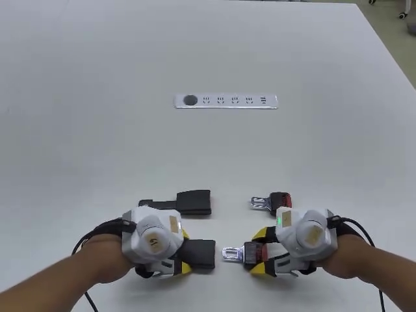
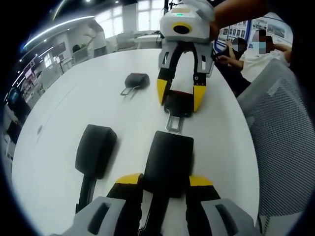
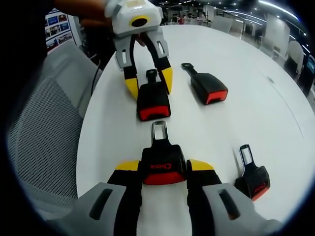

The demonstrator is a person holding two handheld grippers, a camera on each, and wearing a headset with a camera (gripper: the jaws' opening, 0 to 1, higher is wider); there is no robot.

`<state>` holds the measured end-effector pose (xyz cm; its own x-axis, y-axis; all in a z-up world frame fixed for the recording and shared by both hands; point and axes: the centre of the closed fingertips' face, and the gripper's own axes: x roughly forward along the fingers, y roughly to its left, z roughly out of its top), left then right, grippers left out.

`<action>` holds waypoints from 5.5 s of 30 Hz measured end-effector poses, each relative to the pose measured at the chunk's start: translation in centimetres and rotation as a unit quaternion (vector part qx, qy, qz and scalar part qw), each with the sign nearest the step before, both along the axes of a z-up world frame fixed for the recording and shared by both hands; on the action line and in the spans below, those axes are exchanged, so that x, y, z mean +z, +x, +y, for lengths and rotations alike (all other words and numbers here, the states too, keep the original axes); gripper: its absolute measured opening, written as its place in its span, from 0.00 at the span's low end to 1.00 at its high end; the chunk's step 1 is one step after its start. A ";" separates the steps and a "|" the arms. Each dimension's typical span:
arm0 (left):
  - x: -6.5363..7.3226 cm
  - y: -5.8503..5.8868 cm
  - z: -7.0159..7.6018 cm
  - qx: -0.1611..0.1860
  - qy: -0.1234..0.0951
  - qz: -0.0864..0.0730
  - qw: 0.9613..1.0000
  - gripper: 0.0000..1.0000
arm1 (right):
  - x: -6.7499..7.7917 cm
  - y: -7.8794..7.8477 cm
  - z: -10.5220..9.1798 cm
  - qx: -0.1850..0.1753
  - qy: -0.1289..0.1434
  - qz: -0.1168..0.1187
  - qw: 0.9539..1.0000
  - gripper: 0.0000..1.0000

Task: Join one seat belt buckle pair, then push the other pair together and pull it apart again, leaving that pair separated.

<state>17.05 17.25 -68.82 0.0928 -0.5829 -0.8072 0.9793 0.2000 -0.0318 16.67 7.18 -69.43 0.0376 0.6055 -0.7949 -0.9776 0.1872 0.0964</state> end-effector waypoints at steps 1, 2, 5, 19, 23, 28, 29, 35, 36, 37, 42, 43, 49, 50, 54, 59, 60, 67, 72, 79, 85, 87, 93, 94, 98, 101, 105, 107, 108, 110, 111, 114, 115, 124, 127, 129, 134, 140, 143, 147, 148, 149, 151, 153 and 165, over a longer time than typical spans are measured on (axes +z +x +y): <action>0.0 0.0 0.0 0.002 -0.001 0.000 1.000 0.35 | 0.2 0.0 0.4 0.004 0.007 0.001 1.000 0.34; 0.0 0.0 0.0 0.003 -0.001 0.000 1.000 0.35 | 0.2 0.1 0.4 0.003 0.006 0.001 1.000 0.34; 0.0 0.0 0.0 0.007 0.002 0.000 1.000 0.35 | 0.6 0.4 0.7 0.013 0.008 -0.003 1.000 0.34; 0.2 0.0 -0.2 0.012 0.001 -0.003 1.000 0.34 | 0.6 0.6 1.6 0.014 0.016 0.000 1.000 0.34; -0.3 0.3 0.0 0.013 -0.002 -0.003 1.000 0.34 | 0.5 0.6 1.8 0.016 0.014 -0.002 1.000 0.34; -0.3 0.2 -0.1 -0.007 0.010 -0.008 1.000 0.34 | 0.3 0.5 2.3 0.018 0.016 -0.002 1.000 0.34; -0.3 0.2 0.0 -0.009 0.010 -0.007 1.000 0.34 | 0.2 0.5 2.4 0.019 0.016 -0.002 1.000 0.34; -0.5 0.2 0.1 -0.017 0.009 -0.008 1.000 0.34 | 0.1 0.4 2.9 0.021 0.018 -0.004 1.000 0.34; -0.4 0.2 0.1 -0.019 0.009 -0.008 1.000 0.34 | 0.1 0.4 2.9 0.021 0.018 -0.004 1.000 0.33; -0.4 0.2 0.0 -0.022 0.010 -0.009 1.000 0.34 | 0.1 0.4 3.0 0.021 0.019 -0.003 1.000 0.33; -0.5 0.2 0.0 -0.032 0.016 -0.009 0.999 0.33 | -0.1 0.2 4.3 0.021 0.027 -0.001 0.999 0.33; -0.5 0.2 -0.1 -0.033 0.015 -0.009 0.999 0.33 | -0.1 0.3 4.5 0.021 0.027 -0.002 0.999 0.33; -0.5 0.0 -0.1 -0.036 0.012 -0.008 0.999 0.33 | -0.3 0.2 4.6 0.021 0.029 -0.002 0.999 0.33; -0.4 0.0 -0.1 -0.037 0.012 -0.007 0.999 0.33 | -0.3 0.2 4.6 0.021 0.029 -0.002 0.999 0.33; -0.5 0.0 -0.1 -0.039 0.013 -0.007 0.999 0.34 | -0.4 0.4 4.7 0.021 0.031 0.000 0.999 0.33; -0.5 0.1 0.0 -0.040 0.011 -0.007 0.999 0.34 | 0.1 0.3 4.8 0.025 0.029 -0.004 0.999 0.34; -0.5 0.1 0.0 -0.040 0.010 -0.007 0.999 0.34 | 0.1 0.3 4.8 0.025 0.029 -0.004 0.999 0.34; -0.3 0.2 -0.1 -0.051 0.007 -0.007 0.999 0.34 | 0.3 0.2 4.8 0.026 0.028 -0.004 0.999 0.34; -0.3 0.3 0.0 -0.057 0.004 -0.007 0.998 0.34 | 0.1 0.4 4.7 0.023 0.029 -0.005 0.999 0.34; -0.3 0.4 0.2 -0.063 -0.017 -0.010 0.998 0.33 | 0.1 0.4 4.7 0.019 0.036 -0.004 0.999 0.33; -0.6 0.6 0.4 -0.062 -0.033 -0.011 0.997 0.33 | 0.1 0.3 4.5 0.009 0.051 -0.006 0.999 0.33; -0.5 0.5 0.4 -0.061 -0.038 -0.011 0.997 0.33 | 0.2 0.2 4.6 0.008 0.055 -0.007 0.998 0.33; -0.4 0.4 0.4 -0.069 -0.047 -0.008 0.996 0.33 | 0.3 0.2 4.6 0.010 0.069 -0.010 0.998 0.33; -0.4 0.4 0.4 -0.070 -0.049 -0.008 0.996 0.33 | 0.4 0.1 4.6 0.010 0.072 -0.011 0.997 0.33; -0.3 0.3 0.4 -0.071 -0.055 -0.007 0.996 0.33 | 0.7 0.0 4.7 0.016 0.078 -0.018 0.997 0.33; -0.3 0.3 0.4 -0.073 -0.060 -0.007 0.996 0.33 | 1.0 0.0 4.8 0.014 0.088 -0.022 0.996 0.33; -0.3 0.3 0.4 -0.075 -0.065 -0.006 0.995 0.33 | 1.2 0.0 4.8 0.010 0.101 -0.022 0.995 0.33; -0.2 0.3 0.3 -0.077 -0.067 -0.005 0.995 0.33 | 1.3 0.0 4.9 0.010 0.105 -0.022 0.994 0.33; -0.2 0.2 0.3 -0.078 -0.067 -0.005 0.995 0.32 | 1.3 0.0 4.9 0.010 0.107 -0.022 0.994 0.33; -0.2 0.2 0.3 -0.078 -0.070 -0.004 0.994 0.32 | 1.3 0.0 4.8 0.008 0.112 -0.021 0.993 0.33; -0.2 0.2 0.3 -0.078 -0.072 -0.004 0.994 0.32 | 1.2 0.1 4.7 0.006 0.116 -0.018 0.993 0.33; -0.2 0.2 0.4 -0.078 -0.077 -0.004 0.994 0.32 | 1.2 0.2 4.7 0.004 0.121 -0.016 0.992 0.33; -0.2 0.2 0.4 -0.078 -0.078 -0.004 0.994 0.32 | 1.2 0.2 4.7 0.004 0.123 -0.017 0.992 0.33; -0.2 0.2 0.5 -0.079 -0.086 -0.001 0.993 0.32 | 1.2 0.2 4.7 -0.002 0.137 -0.015 0.990 0.33; -0.3 0.2 0.5 -0.079 -0.086 -0.001 0.993 0.32 | 1.1 0.2 4.7 -0.004 0.141 -0.014 0.990 0.33; -0.3 0.2 0.6 -0.078 -0.087 -0.001 0.993 0.32 | 1.1 0.3 4.7 -0.007 0.145 -0.011 0.989 0.33; -0.3 0.1 0.5 -0.069 -0.082 0.002 0.994 0.33 | 1.1 0.2 4.8 0.000 0.141 -0.012 0.990 0.34; -0.3 0.1 0.4 -0.068 -0.073 -0.002 0.995 0.34 | 1.0 0.1 4.8 -0.012 0.130 -0.010 0.991 0.36; -0.2 0.1 0.3 -0.066 -0.070 -0.004 0.995 0.34 | 1.1 -0.1 4.9 -0.015 0.127 -0.013 0.992 0.36; -0.4 0.7 0.5 -0.043 -0.042 -0.008 0.998 0.45 | 1.4 -0.4 5.2 -0.035 0.119 0.009 0.992 0.48; -0.4 0.7 0.4 -0.045 -0.042 -0.010 0.998 0.50 | 1.4 -0.4 5.2 -0.034 0.117 0.004 0.993 0.53; -0.4 0.5 0.5 -0.045 -0.038 -0.006 0.998 0.56 | 1.3 -0.3 5.2 -0.036 0.114 -0.001 0.993 0.58; 0.2 0.0 0.3 -0.041 -0.051 0.002 0.998 0.61 | 1.6 -0.3 5.2 -0.041 0.115 -0.004 0.993 0.66; 0.7 -0.1 0.3 -0.037 -0.056 0.000 0.998 0.62 | 1.9 -0.2 5.0 -0.048 0.116 -0.006 0.992 0.70; 2.7 0.7 0.9 0.002 -0.068 -0.017 0.998 0.73 | 3.5 0.6 2.6 -0.048 0.113 -0.032 0.992 0.70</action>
<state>17.79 18.16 -66.09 0.1208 -0.6861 -0.7174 0.9796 0.1991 -0.0255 17.26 9.83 -65.97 0.1490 0.7599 -0.6328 -0.9619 0.2598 0.0855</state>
